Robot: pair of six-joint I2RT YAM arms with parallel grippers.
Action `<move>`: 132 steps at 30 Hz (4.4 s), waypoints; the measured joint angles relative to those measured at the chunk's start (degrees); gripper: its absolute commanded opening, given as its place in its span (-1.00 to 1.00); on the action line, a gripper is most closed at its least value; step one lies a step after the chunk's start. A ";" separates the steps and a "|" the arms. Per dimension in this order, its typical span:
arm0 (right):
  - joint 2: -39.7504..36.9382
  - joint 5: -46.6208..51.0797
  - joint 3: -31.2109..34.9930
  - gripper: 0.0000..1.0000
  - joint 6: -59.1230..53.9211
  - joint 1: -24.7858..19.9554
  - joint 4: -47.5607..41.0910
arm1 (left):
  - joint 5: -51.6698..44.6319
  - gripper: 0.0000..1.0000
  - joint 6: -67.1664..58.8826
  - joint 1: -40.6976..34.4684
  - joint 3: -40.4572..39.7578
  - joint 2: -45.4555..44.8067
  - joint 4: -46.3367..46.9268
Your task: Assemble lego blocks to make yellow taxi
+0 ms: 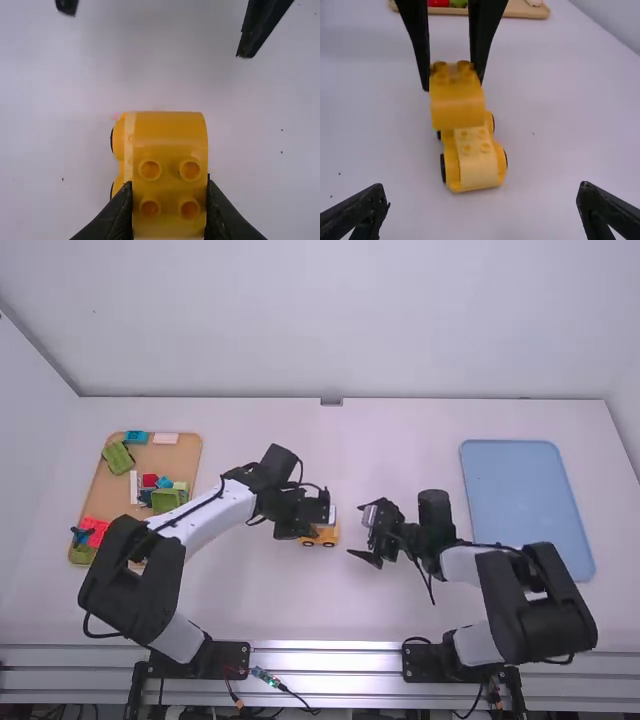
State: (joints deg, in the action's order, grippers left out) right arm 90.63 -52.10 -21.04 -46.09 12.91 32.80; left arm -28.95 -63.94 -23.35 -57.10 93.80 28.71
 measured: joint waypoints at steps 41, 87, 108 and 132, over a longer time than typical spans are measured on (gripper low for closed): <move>30.42 2.75 -12.00 0.75 9.68 11.30 21.11 | 2.01 -0.97 -1.90 2.69 0.00 5.05 -2.58; 30.45 0.28 -12.46 0.20 7.34 11.30 18.69 | -4.63 -0.97 -7.15 3.76 0.00 8.22 -2.95; 30.45 -0.70 -16.13 0.18 4.57 10.71 11.69 | 0.72 -0.97 2.51 1.73 -0.24 8.20 -6.05; 30.45 -0.76 -16.13 0.19 4.11 10.71 11.56 | 1.01 -0.97 2.49 1.55 -1.03 9.16 -5.49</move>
State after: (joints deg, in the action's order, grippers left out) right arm 121.08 -52.86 -37.17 -41.98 23.62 44.36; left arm -27.94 -61.45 -21.80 -58.13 102.96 23.22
